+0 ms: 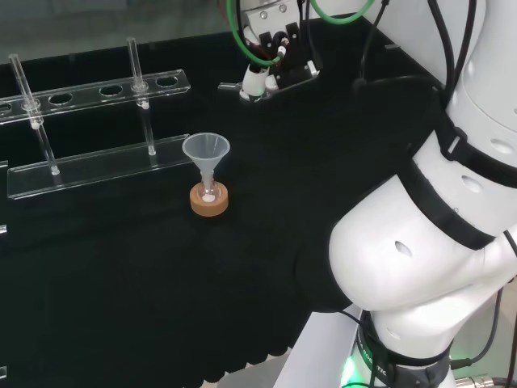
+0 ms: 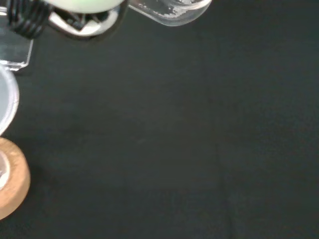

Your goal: Put the weighing funnel back on the table.

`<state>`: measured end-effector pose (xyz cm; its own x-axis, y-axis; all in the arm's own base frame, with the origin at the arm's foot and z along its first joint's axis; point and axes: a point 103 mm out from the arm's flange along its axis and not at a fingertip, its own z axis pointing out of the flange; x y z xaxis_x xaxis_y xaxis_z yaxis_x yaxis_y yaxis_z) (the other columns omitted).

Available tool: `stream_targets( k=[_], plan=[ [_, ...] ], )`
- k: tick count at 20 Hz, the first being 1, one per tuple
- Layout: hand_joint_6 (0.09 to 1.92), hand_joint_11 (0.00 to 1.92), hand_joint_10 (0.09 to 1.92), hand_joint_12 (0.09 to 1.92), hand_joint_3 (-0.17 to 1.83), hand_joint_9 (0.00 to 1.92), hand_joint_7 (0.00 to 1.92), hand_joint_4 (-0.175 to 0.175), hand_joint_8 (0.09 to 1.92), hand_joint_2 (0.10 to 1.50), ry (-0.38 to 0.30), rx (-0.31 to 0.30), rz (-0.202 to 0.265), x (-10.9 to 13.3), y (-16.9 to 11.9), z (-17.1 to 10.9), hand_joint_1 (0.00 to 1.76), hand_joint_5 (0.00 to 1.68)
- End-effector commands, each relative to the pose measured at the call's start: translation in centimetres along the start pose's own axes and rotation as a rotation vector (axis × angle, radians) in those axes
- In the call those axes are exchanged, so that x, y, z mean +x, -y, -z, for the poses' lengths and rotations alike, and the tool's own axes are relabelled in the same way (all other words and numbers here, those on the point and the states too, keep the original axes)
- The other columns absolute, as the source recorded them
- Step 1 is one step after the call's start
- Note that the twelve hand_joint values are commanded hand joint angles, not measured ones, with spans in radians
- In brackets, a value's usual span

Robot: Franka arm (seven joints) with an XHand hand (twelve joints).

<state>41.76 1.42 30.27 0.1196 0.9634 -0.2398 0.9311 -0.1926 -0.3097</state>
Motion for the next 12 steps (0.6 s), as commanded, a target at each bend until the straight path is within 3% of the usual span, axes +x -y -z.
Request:
stream_targets(
  k=[1,8,12],
  plan=[
    [0.94,0.90,0.23,0.98,0.68,1.03,0.63,0.175,0.64,0.71,-0.009,-0.005,-0.012,-1.9,-1.5,-0.1,1.08,1.13],
    [0.94,0.90,0.23,0.98,0.68,1.03,0.63,0.175,0.64,0.71,-0.009,-0.003,-0.002,-2.8,-4.8,-0.9,1.08,1.12],
    [0.95,0.90,0.23,0.98,0.68,1.03,0.63,0.175,0.64,0.71,0.025,0.018,0.006,-2.4,-6.8,-1.5,1.08,1.12]
  ],
)
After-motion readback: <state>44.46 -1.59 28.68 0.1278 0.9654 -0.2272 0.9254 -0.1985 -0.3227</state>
